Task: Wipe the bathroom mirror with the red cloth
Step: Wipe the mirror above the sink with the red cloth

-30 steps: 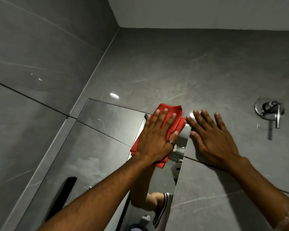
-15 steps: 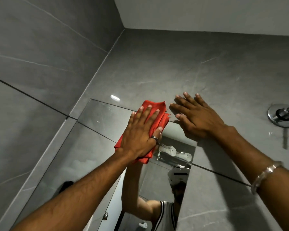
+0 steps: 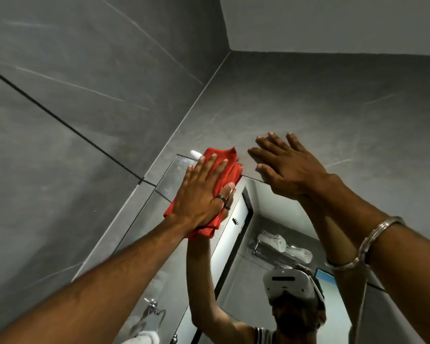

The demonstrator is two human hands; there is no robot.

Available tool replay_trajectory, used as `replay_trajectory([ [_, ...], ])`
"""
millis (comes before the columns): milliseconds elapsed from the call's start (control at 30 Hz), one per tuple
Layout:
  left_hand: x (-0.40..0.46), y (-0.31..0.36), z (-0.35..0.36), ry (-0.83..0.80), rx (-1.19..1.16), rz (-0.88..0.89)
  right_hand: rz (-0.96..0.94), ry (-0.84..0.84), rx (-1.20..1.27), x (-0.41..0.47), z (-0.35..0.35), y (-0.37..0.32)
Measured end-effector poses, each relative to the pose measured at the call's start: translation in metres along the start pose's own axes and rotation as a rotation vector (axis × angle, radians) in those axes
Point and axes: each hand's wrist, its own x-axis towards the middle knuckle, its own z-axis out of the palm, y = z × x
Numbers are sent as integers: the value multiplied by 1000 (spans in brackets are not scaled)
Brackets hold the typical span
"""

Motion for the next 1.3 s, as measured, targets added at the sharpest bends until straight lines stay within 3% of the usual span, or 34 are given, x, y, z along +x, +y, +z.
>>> replay_trajectory([
  [200,6,-30,-3,0,17,-6,-77,-53,-22,33,4,-22],
  [333,8,-45,-8,-9,8,9,-34,-27,-56,57,11,-46],
  [800,9,-69,-32,-34,-105,-114,-57,67,-39,68,24,-40],
  [1133,-3,-86,-18,-21,2,42,45,-22,-34,65,12,-55],
  [1300,-35,-96,-9,-22,20,53,126,-4,65,42,4,-118],
])
